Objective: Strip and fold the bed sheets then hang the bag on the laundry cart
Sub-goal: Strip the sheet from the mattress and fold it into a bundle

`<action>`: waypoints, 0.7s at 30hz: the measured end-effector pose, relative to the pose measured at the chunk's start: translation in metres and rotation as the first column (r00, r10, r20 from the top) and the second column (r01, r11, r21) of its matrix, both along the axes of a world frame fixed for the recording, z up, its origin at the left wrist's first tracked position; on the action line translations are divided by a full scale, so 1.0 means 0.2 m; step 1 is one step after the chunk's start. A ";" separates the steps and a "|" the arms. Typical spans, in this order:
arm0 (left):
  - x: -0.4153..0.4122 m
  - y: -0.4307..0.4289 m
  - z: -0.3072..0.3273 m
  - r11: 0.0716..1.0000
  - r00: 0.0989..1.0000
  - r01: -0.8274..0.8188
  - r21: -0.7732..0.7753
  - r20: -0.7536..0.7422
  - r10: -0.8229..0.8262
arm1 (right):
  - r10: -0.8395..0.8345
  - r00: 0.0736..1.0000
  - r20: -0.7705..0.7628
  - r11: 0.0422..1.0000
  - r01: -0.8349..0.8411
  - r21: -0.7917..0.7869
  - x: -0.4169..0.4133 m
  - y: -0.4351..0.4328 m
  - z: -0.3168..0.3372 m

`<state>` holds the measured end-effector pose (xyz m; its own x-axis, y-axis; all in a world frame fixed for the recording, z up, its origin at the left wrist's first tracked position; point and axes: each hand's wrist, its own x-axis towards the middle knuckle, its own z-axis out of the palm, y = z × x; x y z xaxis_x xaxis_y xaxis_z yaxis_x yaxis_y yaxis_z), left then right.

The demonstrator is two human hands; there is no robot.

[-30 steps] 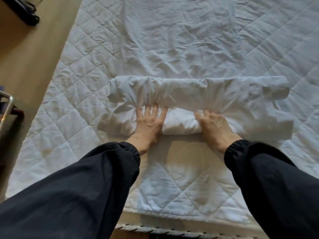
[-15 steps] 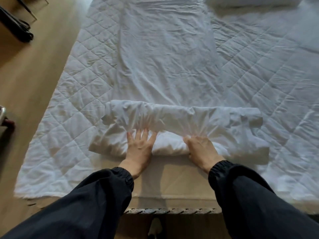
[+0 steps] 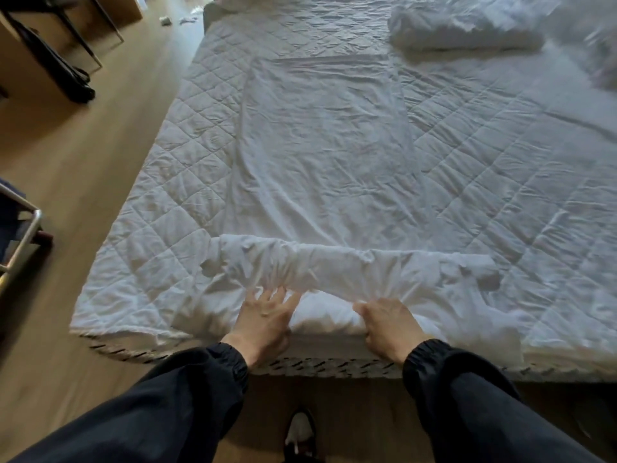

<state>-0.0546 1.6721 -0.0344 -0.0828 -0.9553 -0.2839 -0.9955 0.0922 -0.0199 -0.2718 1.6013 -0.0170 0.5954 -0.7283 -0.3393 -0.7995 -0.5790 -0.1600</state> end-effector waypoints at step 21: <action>0.32 -0.95 0.17 0.967 0.993 -0.110 -0.228 0.023 0.119 | -0.165 0.986 -0.007 0.968 0.160 -0.191 0.29 -0.80 0.03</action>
<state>0.0087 1.4824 -0.0013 0.0371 -0.9975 -0.0603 -0.9974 -0.0333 -0.0633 -0.2141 1.4414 -0.0110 0.4575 -0.8668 -0.1982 -0.8875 -0.4590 -0.0411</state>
